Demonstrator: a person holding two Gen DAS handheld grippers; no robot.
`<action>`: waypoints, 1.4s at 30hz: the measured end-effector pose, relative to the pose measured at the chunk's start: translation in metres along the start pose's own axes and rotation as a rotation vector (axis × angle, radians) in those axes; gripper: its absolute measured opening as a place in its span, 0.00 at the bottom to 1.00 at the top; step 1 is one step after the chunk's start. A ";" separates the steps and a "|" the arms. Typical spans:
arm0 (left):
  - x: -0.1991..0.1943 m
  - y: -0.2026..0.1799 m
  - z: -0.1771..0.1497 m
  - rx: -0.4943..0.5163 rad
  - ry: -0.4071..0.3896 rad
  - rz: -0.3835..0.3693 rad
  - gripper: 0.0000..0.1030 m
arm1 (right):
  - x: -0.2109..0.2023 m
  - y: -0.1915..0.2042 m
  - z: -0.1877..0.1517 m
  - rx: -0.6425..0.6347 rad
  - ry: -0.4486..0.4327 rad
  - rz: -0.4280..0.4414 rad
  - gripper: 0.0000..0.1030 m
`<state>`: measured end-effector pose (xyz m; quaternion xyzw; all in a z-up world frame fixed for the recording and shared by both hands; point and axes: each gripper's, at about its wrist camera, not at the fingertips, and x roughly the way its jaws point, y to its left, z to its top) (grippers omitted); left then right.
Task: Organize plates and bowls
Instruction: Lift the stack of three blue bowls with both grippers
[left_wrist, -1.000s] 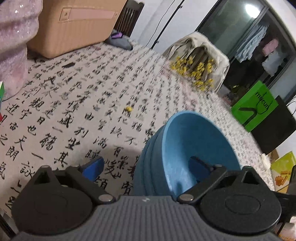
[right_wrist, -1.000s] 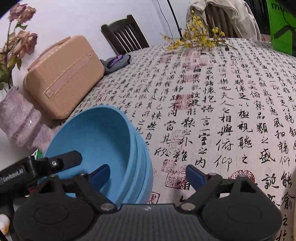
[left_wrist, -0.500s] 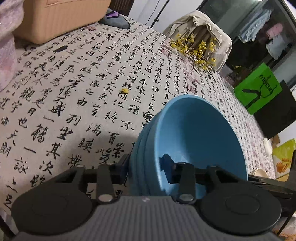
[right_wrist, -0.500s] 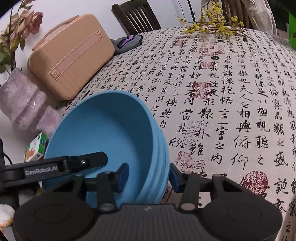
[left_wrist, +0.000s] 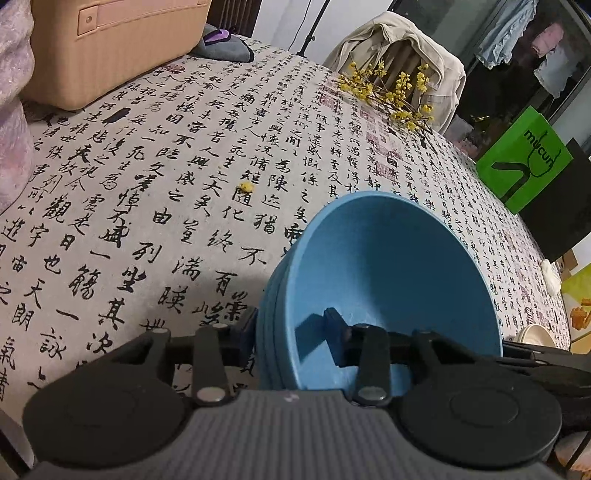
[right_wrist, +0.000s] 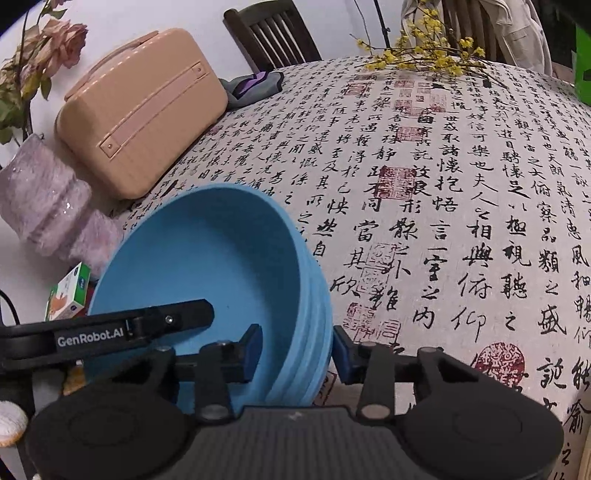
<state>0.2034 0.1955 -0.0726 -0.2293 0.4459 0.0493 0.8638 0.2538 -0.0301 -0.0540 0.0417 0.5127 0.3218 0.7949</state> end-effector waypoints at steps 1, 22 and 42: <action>0.000 -0.001 0.000 0.000 0.000 0.000 0.38 | -0.001 -0.001 0.000 0.002 0.000 -0.001 0.38; -0.014 -0.020 0.000 0.020 -0.048 -0.016 0.36 | -0.021 -0.007 -0.011 0.034 -0.020 -0.017 0.38; -0.004 -0.015 0.000 0.022 -0.031 0.017 0.25 | -0.018 -0.019 -0.012 0.068 -0.018 0.003 0.31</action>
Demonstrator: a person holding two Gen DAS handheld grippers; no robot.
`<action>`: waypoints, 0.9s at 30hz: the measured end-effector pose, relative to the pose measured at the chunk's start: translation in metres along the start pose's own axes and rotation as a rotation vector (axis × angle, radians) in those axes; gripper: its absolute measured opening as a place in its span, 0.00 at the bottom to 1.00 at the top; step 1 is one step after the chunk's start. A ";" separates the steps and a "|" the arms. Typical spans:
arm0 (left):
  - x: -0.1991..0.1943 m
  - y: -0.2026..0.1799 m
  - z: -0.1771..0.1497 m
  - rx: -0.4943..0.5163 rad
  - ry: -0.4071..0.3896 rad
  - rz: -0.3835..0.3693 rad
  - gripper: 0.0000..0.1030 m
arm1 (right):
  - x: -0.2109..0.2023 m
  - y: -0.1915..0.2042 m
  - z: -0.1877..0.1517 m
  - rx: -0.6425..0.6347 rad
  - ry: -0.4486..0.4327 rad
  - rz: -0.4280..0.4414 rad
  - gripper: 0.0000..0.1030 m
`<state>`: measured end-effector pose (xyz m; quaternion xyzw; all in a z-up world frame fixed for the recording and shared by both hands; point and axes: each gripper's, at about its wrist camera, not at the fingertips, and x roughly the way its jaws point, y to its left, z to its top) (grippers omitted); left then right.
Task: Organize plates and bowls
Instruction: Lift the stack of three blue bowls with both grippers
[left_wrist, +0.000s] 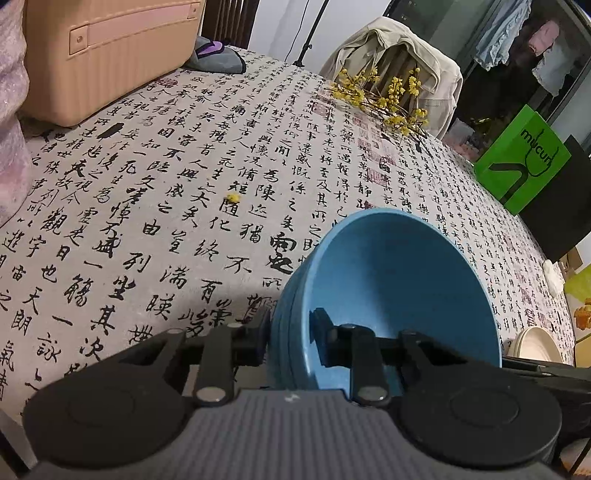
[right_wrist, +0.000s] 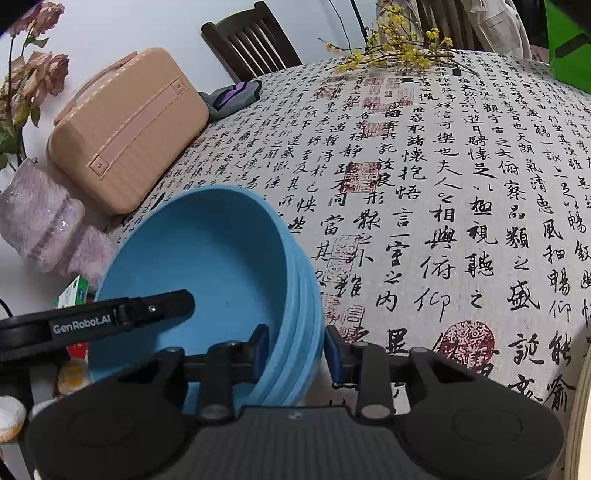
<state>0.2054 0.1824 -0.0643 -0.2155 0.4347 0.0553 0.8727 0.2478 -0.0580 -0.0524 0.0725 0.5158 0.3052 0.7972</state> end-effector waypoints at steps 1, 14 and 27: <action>0.000 0.000 0.000 -0.001 0.001 -0.003 0.25 | 0.000 0.000 -0.001 -0.005 0.000 0.000 0.31; 0.000 -0.002 0.001 0.009 0.010 0.001 0.24 | 0.002 -0.002 0.003 0.030 0.021 0.004 0.30; 0.000 -0.004 0.005 0.000 0.015 -0.001 0.24 | 0.000 -0.003 0.004 0.062 0.039 -0.011 0.29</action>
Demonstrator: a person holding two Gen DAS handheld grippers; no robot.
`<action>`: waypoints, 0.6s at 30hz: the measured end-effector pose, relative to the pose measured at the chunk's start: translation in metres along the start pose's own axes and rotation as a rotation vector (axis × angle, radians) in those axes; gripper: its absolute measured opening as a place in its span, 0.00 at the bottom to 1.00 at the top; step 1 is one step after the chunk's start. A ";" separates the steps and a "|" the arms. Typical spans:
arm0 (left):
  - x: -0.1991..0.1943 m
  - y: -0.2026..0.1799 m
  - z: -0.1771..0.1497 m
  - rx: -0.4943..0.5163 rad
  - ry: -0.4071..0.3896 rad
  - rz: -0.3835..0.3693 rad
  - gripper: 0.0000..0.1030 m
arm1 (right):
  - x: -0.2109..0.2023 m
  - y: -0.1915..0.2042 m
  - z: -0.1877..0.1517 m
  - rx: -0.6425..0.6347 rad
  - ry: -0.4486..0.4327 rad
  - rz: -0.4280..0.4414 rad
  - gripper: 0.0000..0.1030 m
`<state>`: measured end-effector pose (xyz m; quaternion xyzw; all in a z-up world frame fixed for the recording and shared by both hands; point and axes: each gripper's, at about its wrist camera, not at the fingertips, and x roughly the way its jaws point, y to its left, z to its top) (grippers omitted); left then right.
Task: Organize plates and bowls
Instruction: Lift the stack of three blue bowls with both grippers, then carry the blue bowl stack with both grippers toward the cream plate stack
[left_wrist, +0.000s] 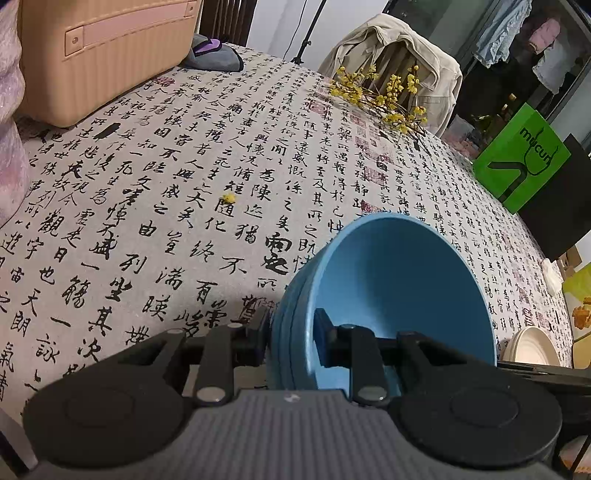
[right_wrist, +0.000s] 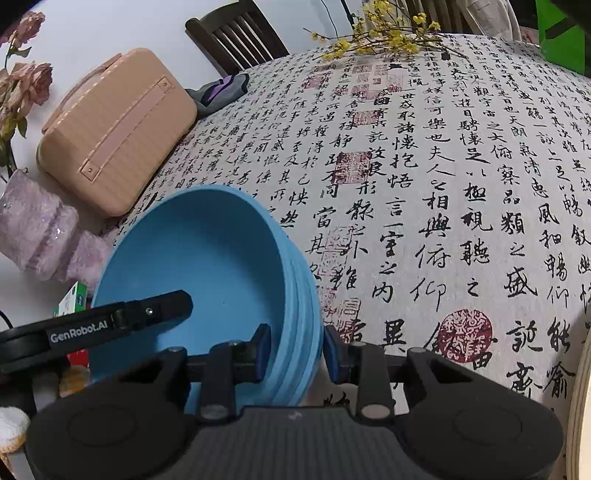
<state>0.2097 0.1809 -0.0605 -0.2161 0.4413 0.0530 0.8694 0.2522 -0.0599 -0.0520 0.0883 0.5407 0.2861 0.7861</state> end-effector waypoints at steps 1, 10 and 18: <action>-0.001 -0.001 0.000 0.003 -0.002 0.001 0.24 | 0.000 0.000 0.000 0.001 -0.001 0.000 0.29; 0.006 0.000 0.000 -0.006 0.010 0.002 0.24 | 0.000 -0.004 -0.001 0.011 -0.008 0.014 0.31; 0.010 0.011 -0.007 -0.025 0.028 -0.035 0.41 | 0.003 -0.006 -0.006 0.032 -0.023 0.060 0.49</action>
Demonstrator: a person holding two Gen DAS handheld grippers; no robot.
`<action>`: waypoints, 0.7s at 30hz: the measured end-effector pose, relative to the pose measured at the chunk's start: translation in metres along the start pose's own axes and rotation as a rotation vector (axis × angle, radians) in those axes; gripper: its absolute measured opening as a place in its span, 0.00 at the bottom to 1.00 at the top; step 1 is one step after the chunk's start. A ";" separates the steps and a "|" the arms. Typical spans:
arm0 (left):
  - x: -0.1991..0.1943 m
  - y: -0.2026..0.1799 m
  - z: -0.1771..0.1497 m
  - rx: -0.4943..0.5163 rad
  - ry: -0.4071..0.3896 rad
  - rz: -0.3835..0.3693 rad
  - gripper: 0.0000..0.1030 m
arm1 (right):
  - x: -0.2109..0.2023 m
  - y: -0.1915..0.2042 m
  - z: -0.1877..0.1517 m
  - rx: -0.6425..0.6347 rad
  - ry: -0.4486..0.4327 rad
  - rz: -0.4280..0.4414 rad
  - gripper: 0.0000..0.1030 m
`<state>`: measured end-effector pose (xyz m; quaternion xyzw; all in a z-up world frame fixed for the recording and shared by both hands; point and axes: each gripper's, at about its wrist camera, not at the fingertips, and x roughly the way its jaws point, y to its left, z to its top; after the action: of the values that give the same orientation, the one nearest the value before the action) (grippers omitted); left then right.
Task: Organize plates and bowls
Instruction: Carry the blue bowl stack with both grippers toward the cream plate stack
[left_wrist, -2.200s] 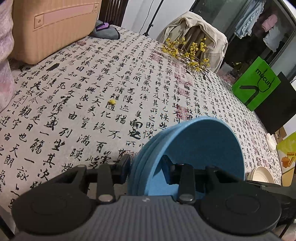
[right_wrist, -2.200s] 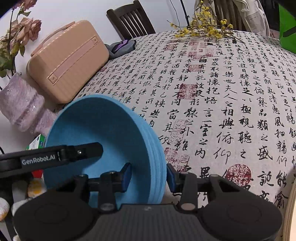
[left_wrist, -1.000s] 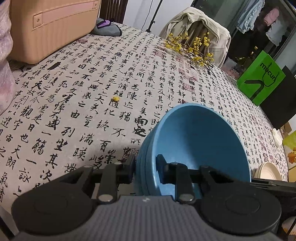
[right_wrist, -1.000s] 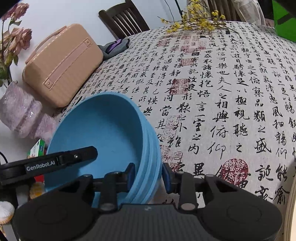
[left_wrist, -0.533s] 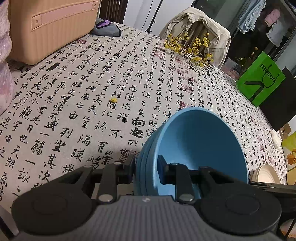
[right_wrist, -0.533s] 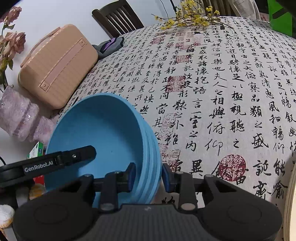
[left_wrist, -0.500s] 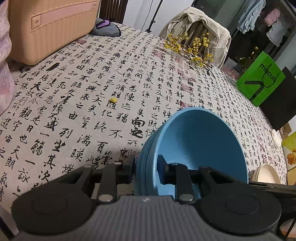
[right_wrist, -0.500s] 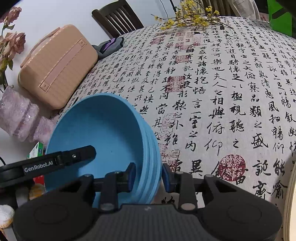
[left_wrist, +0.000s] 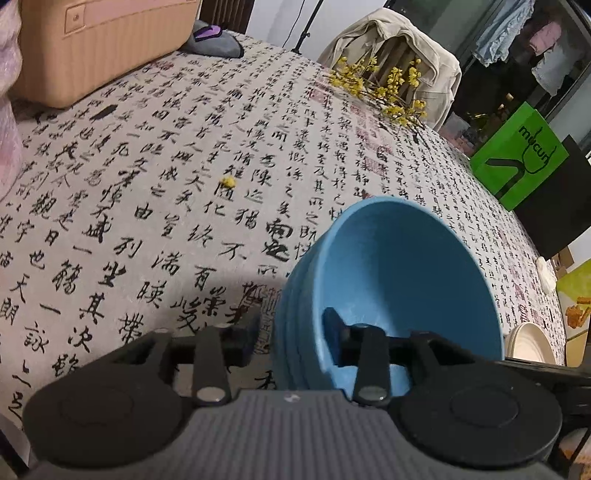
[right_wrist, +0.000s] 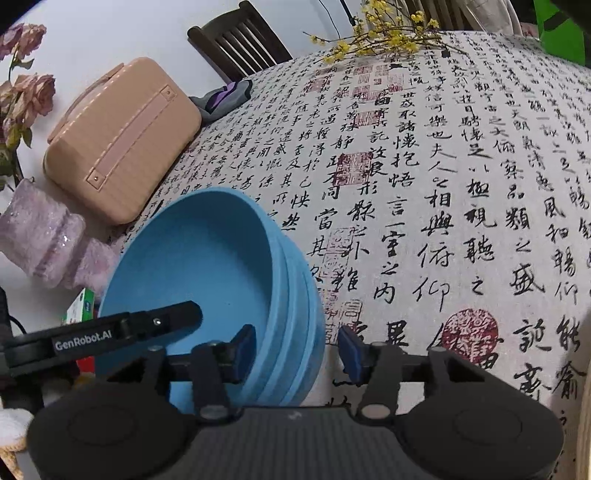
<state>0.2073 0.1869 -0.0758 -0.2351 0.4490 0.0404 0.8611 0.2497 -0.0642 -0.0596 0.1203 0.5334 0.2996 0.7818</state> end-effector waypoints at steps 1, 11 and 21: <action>0.001 0.001 -0.001 -0.004 0.000 -0.008 0.41 | 0.000 -0.001 -0.001 0.007 0.000 0.010 0.49; 0.003 0.001 -0.007 -0.004 -0.007 -0.067 0.38 | 0.005 -0.001 -0.005 0.048 0.006 0.045 0.49; -0.001 -0.005 -0.006 -0.025 -0.026 -0.053 0.35 | -0.001 -0.015 -0.007 0.136 0.014 0.041 0.38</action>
<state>0.2038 0.1795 -0.0764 -0.2572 0.4310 0.0265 0.8645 0.2480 -0.0776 -0.0695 0.1819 0.5555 0.2795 0.7617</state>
